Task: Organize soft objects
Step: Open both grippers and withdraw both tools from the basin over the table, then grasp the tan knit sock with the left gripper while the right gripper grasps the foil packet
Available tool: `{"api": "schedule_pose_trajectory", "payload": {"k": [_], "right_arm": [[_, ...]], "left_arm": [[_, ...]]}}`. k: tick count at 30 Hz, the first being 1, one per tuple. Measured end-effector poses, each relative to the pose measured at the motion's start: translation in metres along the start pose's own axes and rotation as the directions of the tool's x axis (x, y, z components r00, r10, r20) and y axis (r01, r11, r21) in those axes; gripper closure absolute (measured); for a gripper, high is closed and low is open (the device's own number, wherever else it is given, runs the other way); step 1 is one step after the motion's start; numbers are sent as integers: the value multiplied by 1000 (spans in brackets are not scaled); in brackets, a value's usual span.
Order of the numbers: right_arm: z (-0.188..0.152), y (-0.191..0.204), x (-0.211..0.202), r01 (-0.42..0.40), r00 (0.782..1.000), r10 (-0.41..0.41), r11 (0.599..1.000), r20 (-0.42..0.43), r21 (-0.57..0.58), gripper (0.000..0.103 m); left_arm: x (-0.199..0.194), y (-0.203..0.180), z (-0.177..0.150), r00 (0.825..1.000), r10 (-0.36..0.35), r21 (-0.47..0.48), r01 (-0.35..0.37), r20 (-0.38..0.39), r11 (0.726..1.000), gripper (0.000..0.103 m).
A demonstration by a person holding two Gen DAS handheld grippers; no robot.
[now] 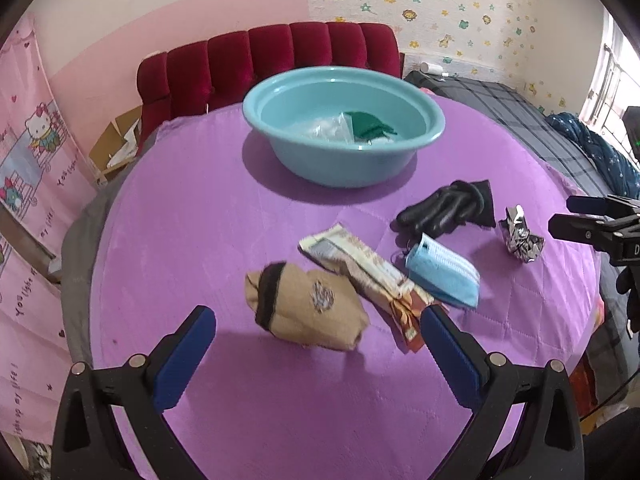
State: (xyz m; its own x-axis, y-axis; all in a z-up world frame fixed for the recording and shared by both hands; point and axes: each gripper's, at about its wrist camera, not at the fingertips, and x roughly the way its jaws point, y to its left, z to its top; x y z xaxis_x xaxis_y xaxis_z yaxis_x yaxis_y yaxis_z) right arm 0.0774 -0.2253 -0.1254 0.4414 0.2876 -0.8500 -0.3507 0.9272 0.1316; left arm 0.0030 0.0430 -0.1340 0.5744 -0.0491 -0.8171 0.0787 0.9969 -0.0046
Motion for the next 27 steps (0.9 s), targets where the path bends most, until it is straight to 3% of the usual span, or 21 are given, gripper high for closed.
{"api": "schedule_pose_trajectory", "payload": {"k": [9, 27], "right_arm": [[-23, -9, 17, 37, 999, -36, 999, -38, 28, 0], [-33, -33, 39, 81, 992, -72, 994, -101, 78, 0]], "left_arm": [[22, -4, -18, 998, 0, -29, -2, -65, 1000, 0], [67, 10, -1, 993, 4, -130, -20, -118, 991, 0]]}}
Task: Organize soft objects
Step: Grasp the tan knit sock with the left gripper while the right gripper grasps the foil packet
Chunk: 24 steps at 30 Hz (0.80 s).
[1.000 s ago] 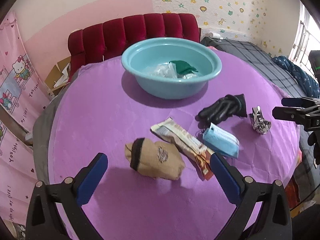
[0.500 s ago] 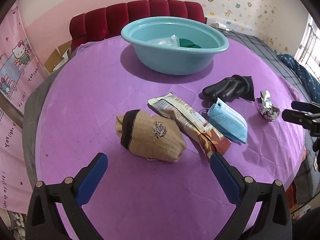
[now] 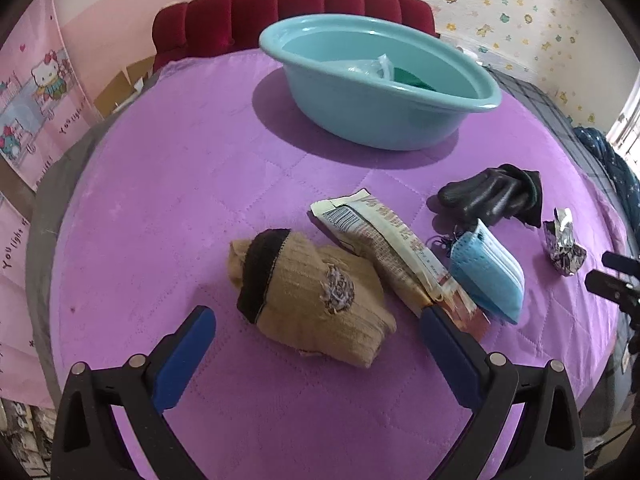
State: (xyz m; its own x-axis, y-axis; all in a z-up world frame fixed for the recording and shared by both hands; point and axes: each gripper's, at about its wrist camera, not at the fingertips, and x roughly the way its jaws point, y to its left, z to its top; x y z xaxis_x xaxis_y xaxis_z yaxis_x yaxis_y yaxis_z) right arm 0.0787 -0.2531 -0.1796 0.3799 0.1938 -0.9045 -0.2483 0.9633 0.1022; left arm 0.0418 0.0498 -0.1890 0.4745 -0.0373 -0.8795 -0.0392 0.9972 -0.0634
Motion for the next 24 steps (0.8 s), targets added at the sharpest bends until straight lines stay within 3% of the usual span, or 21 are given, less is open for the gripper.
{"api": "schedule_pose_trajectory", "payload": {"k": [8, 11, 13, 15, 19, 24], "right_arm": [[5, -4, 8, 3, 1000, -3, 1000, -14, 5, 0], [7, -7, 10, 3, 1000, -2, 1000, -20, 14, 0], [8, -8, 10, 2, 1000, -2, 1000, -25, 17, 0], [9, -8, 11, -3, 1000, 3, 1000, -30, 15, 0], [11, -9, 15, -8, 999, 9, 1000, -41, 10, 0], [17, -12, 20, -5, 999, 6, 1000, -49, 20, 0]], "left_arm": [[14, 5, 9, 999, 19, -6, -19, -30, 1000, 3], [16, 6, 8, 999, 28, -7, -28, -41, 1000, 35], [17, 7, 8, 998, 16, -8, -17, -55, 1000, 70], [15, 9, 7, 998, -15, -23, 13, -60, 1000, 90], [9, 9, 5, 997, -50, -6, 50, -62, 999, 93], [-4, 4, 3, 998, -44, 28, 45, -48, 999, 93]]}}
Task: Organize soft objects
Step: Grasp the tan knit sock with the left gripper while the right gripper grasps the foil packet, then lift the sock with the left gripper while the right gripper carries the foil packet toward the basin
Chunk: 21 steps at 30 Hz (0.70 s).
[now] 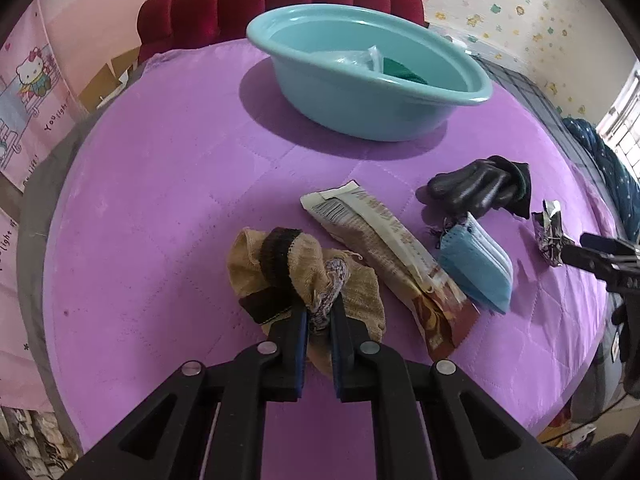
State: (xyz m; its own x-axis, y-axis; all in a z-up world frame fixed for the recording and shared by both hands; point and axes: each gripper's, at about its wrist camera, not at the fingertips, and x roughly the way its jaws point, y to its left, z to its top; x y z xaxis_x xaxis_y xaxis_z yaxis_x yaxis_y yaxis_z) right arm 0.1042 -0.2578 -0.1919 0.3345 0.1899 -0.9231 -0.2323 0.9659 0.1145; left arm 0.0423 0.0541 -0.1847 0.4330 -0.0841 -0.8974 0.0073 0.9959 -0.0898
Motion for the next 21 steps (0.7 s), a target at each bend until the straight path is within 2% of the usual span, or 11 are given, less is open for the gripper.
{"api": "schedule_pose_trajectory", "payload": {"k": [9, 11, 13, 14, 15, 21], "right_arm": [[21, -5, 14, 22, 999, -22, 1000, -26, -7, 1], [25, -6, 20, 20, 999, -21, 1000, -40, -5, 8], [27, -5, 25, 23, 998, -24, 1000, -51, -10, 28], [28, -5, 28, 25, 998, -26, 1000, -60, -17, 33], [28, -4, 31, 28, 997, -30, 999, -72, -25, 47], [27, 0, 32, 16, 995, -20, 999, -99, -46, 64]], "left_arm": [[-13, -5, -3, 1000, 4, -4, -4, 24, 1000, 93], [-14, -3, -4, 1000, 4, -18, -3, 23, 1000, 93], [-15, -2, -5, 1000, 7, -27, -7, 21, 1000, 93], [-16, -1, -6, 1000, 8, -32, -7, 21, 999, 93], [-17, 0, -7, 1000, 9, -35, -8, 20, 999, 93], [-19, 0, -8, 1000, 11, -40, -10, 24, 999, 93]]}}
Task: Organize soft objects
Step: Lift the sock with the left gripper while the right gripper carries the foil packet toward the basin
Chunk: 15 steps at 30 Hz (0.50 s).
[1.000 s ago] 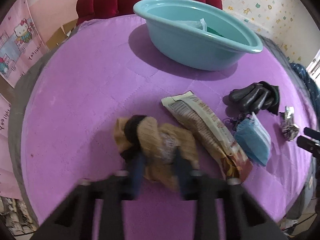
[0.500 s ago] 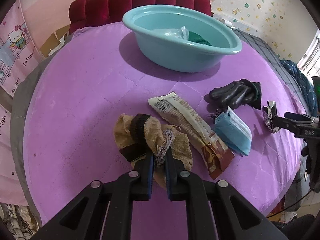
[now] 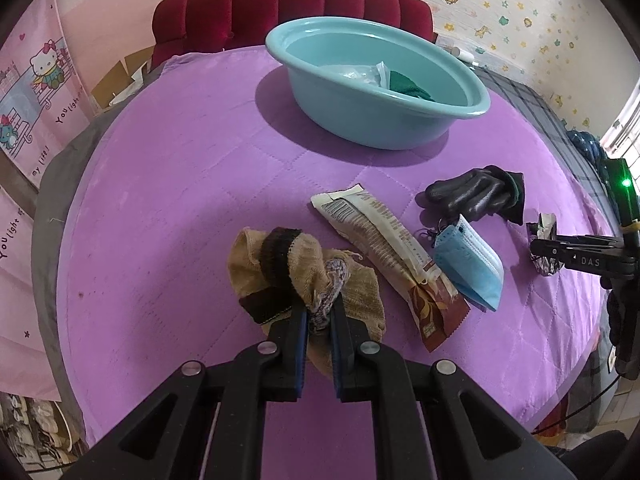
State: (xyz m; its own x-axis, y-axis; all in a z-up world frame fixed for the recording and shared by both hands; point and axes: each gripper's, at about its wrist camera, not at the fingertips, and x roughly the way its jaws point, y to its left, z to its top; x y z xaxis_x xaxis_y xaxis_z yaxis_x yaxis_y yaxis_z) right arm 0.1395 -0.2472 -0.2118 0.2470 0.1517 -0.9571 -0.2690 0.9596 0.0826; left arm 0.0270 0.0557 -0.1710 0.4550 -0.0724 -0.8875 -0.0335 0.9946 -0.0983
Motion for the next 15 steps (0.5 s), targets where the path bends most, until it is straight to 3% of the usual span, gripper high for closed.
{"api": "schedule_pose_trajectory", "payload": {"k": [4, 15], "right_arm": [[-2, 2, -6, -14, 1000, 14, 1000, 8, -3, 70], [-11, 14, -43, -56, 997, 58, 998, 52, -23, 72]], "left_arm": [[-3, -4, 1, 1000, -9, 10, 9, 8, 1000, 93], [-27, -14, 5, 999, -30, 54, 27, 44, 998, 93]]}}
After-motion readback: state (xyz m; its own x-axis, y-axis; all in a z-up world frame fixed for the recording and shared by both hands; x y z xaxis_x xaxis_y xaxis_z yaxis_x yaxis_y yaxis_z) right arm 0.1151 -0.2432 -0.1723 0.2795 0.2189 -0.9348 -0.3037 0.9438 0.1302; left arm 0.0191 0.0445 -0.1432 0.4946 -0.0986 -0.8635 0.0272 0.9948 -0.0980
